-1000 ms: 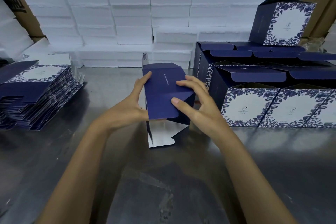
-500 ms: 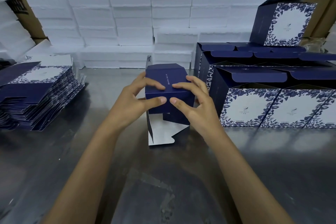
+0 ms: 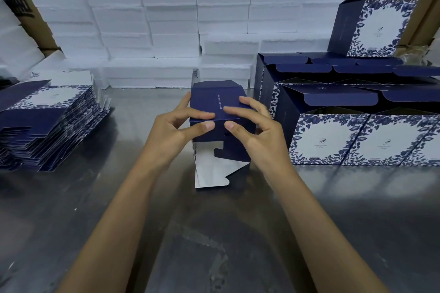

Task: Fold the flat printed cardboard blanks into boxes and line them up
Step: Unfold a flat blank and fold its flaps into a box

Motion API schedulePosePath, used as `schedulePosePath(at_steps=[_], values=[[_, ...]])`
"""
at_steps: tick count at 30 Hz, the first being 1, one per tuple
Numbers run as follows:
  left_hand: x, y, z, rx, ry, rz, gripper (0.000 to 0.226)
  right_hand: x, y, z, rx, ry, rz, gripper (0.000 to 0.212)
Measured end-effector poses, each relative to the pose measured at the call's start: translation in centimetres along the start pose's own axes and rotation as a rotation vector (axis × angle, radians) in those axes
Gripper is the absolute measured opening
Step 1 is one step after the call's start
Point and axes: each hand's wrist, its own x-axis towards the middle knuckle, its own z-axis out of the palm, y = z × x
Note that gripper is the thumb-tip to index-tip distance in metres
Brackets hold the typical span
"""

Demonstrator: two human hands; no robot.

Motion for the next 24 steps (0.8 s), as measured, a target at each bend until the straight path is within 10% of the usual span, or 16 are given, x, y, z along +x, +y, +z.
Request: schedulePosePath(at_steps=[16, 24], values=[[-0.2, 0.8, -0.4, -0.032, 0.034, -0.036, 0.027, 0.0, -0.1, -0.9, 0.045, -0.030, 0.012, 0.030], [0.1, -0.1, -2.2, 0.056, 0.293, -0.010, 0.027, -0.4, 1.2, -1.6, -0.131, -0.152, 0.445, 0.060]])
